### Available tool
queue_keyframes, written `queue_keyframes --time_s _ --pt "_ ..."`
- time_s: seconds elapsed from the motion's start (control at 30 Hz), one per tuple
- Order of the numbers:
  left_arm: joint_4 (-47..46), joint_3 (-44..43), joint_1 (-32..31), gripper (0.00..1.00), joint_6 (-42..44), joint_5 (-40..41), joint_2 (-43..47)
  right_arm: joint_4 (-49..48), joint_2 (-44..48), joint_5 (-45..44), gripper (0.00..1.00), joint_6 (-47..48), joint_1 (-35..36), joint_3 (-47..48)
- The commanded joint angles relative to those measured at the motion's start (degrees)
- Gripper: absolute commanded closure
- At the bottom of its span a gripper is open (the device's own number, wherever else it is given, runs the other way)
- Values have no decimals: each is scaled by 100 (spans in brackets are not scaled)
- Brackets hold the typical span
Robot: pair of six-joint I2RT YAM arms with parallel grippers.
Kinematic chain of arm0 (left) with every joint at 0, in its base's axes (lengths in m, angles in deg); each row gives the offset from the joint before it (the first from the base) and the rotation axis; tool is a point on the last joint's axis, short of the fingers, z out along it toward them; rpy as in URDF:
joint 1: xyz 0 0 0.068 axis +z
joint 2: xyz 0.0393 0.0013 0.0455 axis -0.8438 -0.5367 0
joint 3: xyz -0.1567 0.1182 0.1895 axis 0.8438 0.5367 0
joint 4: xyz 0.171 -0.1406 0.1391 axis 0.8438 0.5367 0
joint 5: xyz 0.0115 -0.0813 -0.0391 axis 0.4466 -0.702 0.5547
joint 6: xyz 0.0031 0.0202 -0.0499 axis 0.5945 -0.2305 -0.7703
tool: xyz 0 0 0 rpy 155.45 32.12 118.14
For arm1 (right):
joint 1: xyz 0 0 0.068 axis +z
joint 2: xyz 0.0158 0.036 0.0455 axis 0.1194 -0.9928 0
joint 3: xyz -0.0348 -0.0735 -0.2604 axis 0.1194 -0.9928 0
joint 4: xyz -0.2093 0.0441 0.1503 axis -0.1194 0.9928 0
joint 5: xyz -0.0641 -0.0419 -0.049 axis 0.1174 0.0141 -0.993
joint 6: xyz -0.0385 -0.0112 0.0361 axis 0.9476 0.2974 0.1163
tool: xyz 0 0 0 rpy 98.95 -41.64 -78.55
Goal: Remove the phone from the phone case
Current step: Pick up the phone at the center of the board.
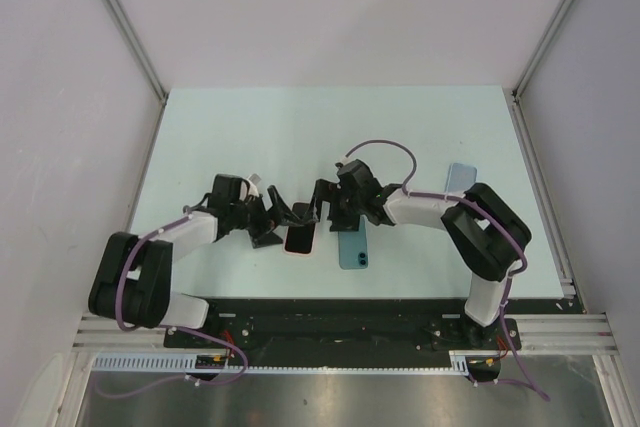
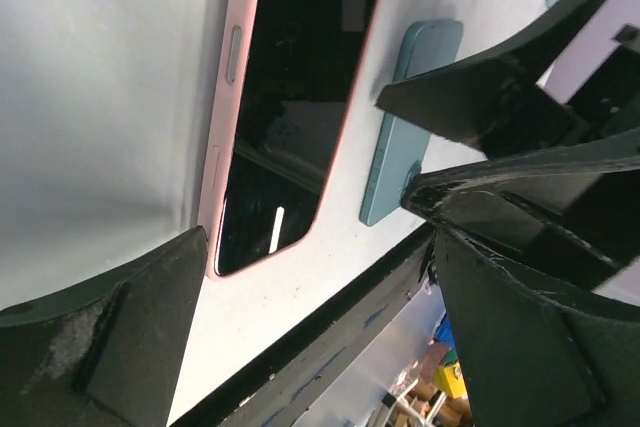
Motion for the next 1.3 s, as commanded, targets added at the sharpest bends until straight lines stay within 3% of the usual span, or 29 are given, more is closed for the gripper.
queue_keyframes --time_s 0.0,0.2,0.53,0.63,0.73,0.8,0.93,1.0,1.27 --pt "213 -108 319 1 -88 -85 501 -818 -227 479 0 -504 77 0" --pt "365 -345 416 1 -193 425 212 -1706 -657 839 0 -1031 323 0" --pt "180 -486 416 1 -114 540 -404 -3804 -596 1332 0 -1743 517 -194" --pt "171 -530 416 2 -62 548 -431 -4761 -780 1744 0 -2007 499 -246" --pt "513 -653 416 2 148 811 -151 -5029 -747 1816 0 -2219 403 -526" --pt "1031 -846 399 3 350 1416 69 -4592 -475 1676 0 -1869 227 -685" --pt "1971 -1303 109 2 948 3033 509 -2234 517 825 0 -622 42 -888" --pt "2288 -1514 -146 2 1028 3429 536 -1605 1192 261 0 1 -19 -888" --pt "2930 -2506 -1595 0 1187 4547 -306 173 3014 -259 0 813 -932 -1072"
